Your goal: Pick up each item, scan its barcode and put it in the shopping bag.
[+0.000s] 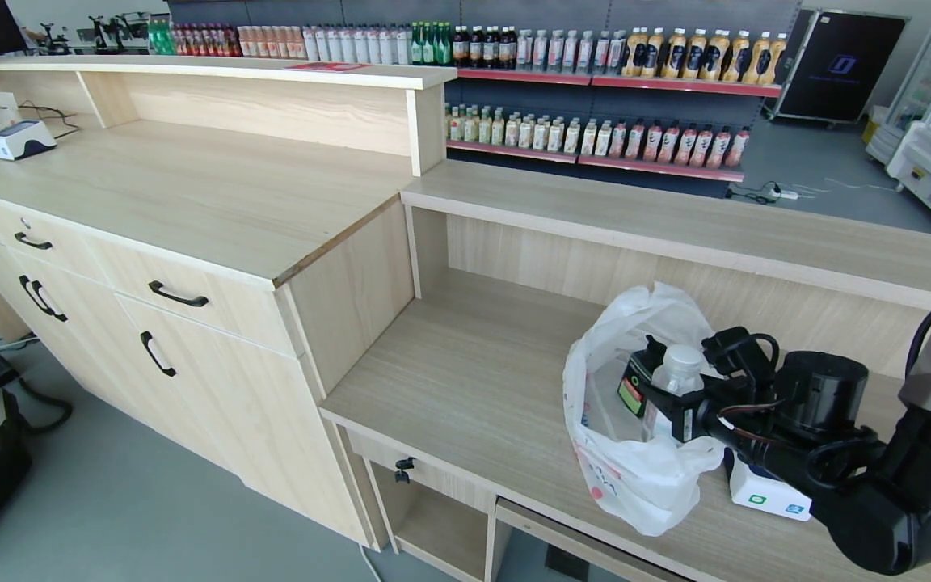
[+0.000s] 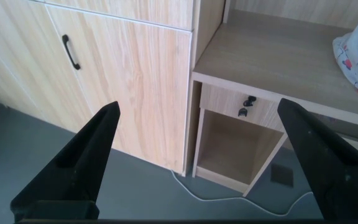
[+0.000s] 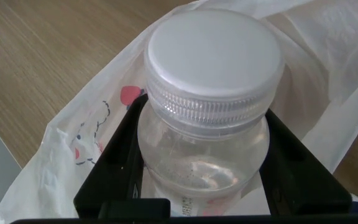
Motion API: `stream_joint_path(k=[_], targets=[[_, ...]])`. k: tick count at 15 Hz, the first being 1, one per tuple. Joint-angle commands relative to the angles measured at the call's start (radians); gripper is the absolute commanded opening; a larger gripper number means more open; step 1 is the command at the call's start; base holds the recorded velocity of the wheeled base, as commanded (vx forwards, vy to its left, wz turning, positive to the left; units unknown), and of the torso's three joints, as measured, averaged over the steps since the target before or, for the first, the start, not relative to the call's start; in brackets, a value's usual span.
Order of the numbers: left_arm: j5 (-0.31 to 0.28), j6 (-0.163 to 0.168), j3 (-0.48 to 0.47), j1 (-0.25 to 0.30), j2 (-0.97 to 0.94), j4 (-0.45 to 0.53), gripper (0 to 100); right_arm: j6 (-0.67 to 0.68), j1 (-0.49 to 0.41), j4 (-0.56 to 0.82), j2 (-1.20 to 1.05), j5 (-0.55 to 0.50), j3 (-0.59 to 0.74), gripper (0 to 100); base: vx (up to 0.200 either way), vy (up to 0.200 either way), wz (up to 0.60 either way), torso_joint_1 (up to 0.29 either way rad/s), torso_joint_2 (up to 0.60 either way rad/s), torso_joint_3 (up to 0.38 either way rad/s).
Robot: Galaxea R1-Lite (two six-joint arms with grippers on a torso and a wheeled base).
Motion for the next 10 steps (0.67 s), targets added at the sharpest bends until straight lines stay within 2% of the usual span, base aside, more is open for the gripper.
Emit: stream_joint_path(k=[1, 2, 3, 10], targets=[[0.001, 0.0, 0.0, 0.0, 0.002, 0.0, 100, 0.001, -0.001, -0.002, 0.009, 0.0, -0.001, 0, 0.0, 0.0, 0.0, 0.0, 0.0, 0.0], [0.001, 0.0, 0.0, 0.0, 0.002, 0.0, 100, 0.001, -0.001, -0.001, 0.009, 0.0, -0.001, 0, 0.0, 0.0, 0.0, 0.0, 0.0, 0.0], [0.001, 0.0, 0.0, 0.0, 0.002, 0.0, 100, 0.001, -0.001, -0.001, 0.011, 0.0, -0.001, 100, 0.0, 0.0, 0.0, 0.0, 0.0, 0.0], [0.001, 0.0, 0.0, 0.0, 0.002, 0.0, 100, 0.01, 0.001, 0.002, -0.002, 0.002, -0.009, 100, 0.0, 0.0, 0.0, 0.0, 0.0, 0.0]])
